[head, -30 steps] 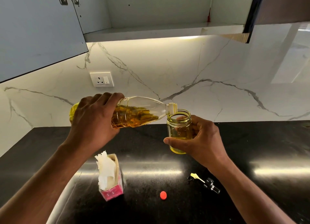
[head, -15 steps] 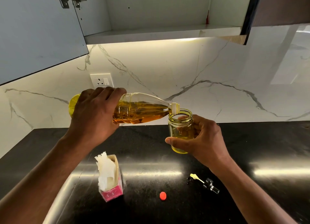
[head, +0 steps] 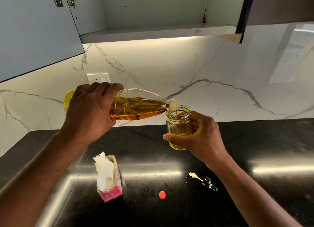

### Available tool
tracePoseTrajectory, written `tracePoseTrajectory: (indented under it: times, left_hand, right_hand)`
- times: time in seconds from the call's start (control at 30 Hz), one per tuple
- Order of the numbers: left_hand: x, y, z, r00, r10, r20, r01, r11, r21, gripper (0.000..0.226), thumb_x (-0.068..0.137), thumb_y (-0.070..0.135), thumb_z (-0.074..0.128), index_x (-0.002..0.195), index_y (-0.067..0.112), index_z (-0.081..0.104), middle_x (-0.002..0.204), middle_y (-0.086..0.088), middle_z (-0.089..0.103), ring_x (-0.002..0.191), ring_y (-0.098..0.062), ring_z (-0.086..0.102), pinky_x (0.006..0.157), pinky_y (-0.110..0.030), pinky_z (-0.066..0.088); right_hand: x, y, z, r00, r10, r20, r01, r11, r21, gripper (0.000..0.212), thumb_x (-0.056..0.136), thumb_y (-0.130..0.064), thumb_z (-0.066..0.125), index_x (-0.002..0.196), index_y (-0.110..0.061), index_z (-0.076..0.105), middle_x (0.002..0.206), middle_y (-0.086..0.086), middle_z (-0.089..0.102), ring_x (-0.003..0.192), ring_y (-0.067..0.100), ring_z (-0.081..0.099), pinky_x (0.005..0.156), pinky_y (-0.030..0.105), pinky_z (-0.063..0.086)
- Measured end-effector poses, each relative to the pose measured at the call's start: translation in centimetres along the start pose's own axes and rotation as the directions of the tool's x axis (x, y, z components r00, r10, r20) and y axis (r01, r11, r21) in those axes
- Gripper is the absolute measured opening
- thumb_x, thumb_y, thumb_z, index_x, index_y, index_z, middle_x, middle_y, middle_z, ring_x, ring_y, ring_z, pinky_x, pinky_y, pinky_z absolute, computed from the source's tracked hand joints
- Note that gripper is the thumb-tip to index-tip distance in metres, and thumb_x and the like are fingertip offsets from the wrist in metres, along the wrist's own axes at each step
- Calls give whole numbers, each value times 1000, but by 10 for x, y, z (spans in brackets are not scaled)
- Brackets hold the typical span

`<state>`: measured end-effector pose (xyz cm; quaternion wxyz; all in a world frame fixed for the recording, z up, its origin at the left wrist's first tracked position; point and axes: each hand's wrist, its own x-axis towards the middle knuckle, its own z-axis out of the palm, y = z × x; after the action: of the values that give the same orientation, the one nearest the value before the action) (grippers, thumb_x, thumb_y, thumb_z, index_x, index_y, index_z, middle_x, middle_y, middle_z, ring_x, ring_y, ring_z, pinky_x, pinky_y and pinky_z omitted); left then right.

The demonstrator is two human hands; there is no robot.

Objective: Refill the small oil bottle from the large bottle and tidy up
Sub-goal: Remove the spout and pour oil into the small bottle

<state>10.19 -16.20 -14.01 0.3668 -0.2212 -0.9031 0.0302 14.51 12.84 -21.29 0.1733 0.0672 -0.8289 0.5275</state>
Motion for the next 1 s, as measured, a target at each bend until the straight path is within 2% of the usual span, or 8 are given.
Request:
tracePoseTrajectory:
  times: [0.2,0.5,1.0]
  left_hand:
    - [2,-1,-5,1000,6,-9,-6,1000,4,95,48,16,106,132,4,63,116,-26,73,102,-52,70,91,-65,52]
    - [5,-3,-11,999,36,-32,-35,999,28,95,48,15,105,132,4,62,115,-25,72,100,-52,69,91,-62,53]
    - [12,-8,-19,996,69,-62,-66,997,48,96,50,16,106,133,5,60,118,-26,71,103,-52,69,94,-63,52]
  right_hand:
    - [1,-3,1,1000,9,10,-9,1000,15,62,62,-54,95,114,-28,74,101,-12,79,92,5,76,82,33,66]
    - [2,-6,1,1000,12,-2,-12,1000,18,66,61,-57,93,115,-26,73,103,-10,79,92,7,77,82,34,66]
    - [2,-14,-2,1000,-7,-10,7,999,37,59,62,-52,94,112,-31,72,102,-13,78,91,3,76,82,28,65]
